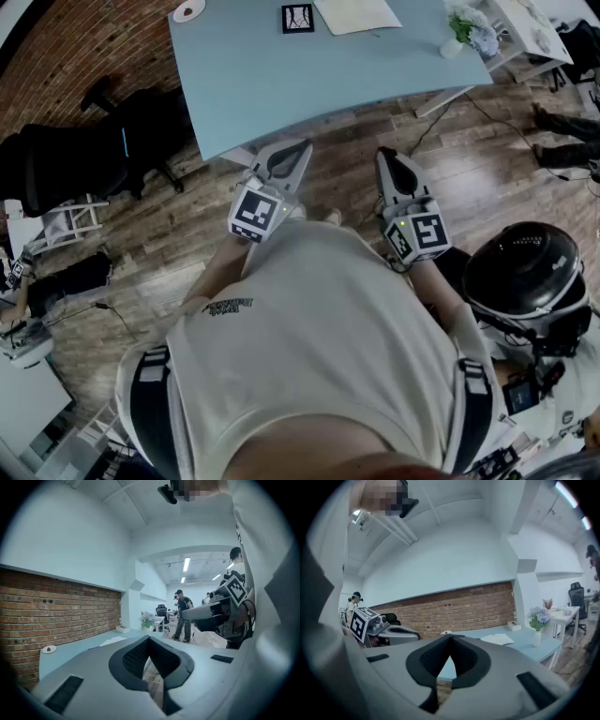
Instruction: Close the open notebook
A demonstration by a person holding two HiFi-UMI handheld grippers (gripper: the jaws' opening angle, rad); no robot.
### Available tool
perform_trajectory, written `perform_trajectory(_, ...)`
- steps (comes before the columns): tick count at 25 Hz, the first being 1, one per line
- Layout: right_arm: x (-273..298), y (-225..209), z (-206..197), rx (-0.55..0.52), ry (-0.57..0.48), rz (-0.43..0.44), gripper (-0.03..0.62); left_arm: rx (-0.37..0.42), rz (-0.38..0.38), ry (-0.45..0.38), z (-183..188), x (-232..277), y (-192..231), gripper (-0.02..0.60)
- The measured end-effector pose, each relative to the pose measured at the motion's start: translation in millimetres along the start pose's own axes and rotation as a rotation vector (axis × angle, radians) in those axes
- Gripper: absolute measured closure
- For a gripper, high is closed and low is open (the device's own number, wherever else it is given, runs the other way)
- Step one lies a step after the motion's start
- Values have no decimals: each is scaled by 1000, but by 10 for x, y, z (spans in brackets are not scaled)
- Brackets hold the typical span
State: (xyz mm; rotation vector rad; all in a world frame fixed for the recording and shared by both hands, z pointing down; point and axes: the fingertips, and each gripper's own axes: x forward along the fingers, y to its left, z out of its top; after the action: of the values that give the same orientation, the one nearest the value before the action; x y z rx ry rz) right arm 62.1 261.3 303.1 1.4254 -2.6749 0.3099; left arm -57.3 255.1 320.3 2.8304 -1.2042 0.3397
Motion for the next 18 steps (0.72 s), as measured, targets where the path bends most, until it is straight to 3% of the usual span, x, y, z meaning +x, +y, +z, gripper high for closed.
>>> perform_trajectory(18, -116, -95, 7, 23, -30, 21, 592, 23, -3, -22, 49, 122, -139, 574)
